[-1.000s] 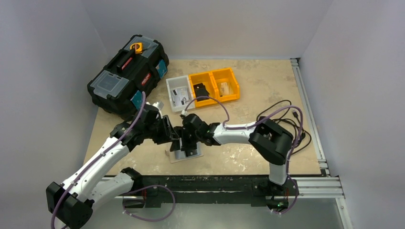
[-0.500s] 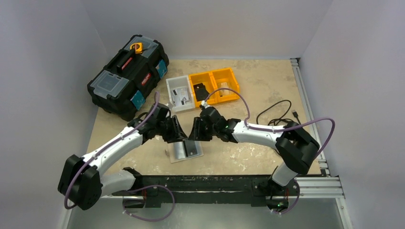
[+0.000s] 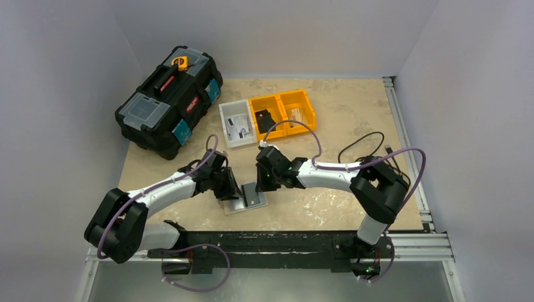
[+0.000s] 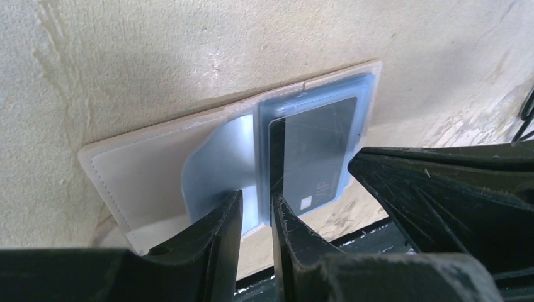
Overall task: Take the credit cards out of the card holder
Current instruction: Remove the credit card from the card holder.
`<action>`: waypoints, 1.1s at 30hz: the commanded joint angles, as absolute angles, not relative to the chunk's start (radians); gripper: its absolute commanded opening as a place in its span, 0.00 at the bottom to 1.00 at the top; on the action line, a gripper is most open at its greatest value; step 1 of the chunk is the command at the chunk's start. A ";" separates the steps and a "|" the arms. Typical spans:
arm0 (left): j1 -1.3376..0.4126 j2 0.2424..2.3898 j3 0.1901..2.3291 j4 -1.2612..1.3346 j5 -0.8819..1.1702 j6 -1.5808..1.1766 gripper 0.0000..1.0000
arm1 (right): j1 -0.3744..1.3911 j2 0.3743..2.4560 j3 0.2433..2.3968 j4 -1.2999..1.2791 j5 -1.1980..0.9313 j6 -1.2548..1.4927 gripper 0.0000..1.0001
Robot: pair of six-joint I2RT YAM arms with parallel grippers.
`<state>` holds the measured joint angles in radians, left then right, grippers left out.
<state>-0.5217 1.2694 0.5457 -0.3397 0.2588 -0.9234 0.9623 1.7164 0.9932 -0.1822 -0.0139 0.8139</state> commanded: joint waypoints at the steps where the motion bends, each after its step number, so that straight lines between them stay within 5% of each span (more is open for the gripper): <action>1: -0.513 1.279 0.523 -0.243 0.260 -0.921 0.22 | 0.979 1.722 1.035 -0.206 0.033 0.789 0.07; 20: -0.506 1.364 0.458 -0.056 0.352 -0.955 0.14 | 1.003 1.769 1.012 -0.218 0.062 0.808 0.00; 33: -0.506 1.343 0.447 -0.048 0.362 -0.962 0.19 | 1.049 1.805 1.037 -0.212 0.044 0.817 0.00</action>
<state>-0.4980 1.3380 0.4709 -0.1154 0.3531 -0.9504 1.0161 1.7588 1.0245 -0.2184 0.0616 0.8066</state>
